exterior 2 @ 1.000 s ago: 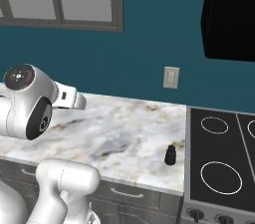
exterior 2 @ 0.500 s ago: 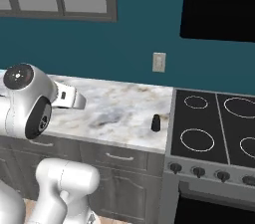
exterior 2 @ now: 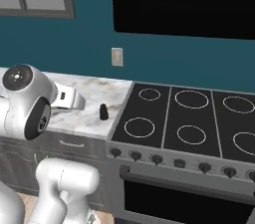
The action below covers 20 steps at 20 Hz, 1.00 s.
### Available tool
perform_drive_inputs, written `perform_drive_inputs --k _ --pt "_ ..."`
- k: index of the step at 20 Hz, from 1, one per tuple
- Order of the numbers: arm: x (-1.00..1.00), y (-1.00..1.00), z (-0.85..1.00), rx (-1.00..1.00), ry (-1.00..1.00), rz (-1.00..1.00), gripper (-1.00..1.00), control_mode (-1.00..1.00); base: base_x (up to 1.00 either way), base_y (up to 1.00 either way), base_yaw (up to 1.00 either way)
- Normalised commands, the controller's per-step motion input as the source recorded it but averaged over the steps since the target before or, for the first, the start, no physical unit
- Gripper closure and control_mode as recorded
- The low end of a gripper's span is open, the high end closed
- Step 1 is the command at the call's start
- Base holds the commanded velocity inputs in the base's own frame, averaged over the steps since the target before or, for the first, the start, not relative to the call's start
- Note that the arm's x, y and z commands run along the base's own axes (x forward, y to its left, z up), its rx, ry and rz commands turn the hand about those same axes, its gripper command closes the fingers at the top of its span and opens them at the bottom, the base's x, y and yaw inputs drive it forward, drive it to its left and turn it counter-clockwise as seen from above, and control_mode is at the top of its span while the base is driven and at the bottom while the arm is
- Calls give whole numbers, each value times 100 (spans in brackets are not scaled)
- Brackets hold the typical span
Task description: Take 2 condiments from the cabinet and move them on the counter near the stove.Make sure the condiments are lined up with each other, next to each other.
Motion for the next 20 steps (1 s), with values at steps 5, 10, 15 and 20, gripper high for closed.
perform_drive_inputs --k 5,10,15,20 --pt "0 0 0 0 0 0 -100 100 -60 -98 0" --pt "0 0 0 0 0 0 -100 100 -28 -69 0" --pt "0 0 0 0 0 0 -100 100 0 -66 0" --pt "0 0 0 0 0 0 -100 100 0 -69 0"
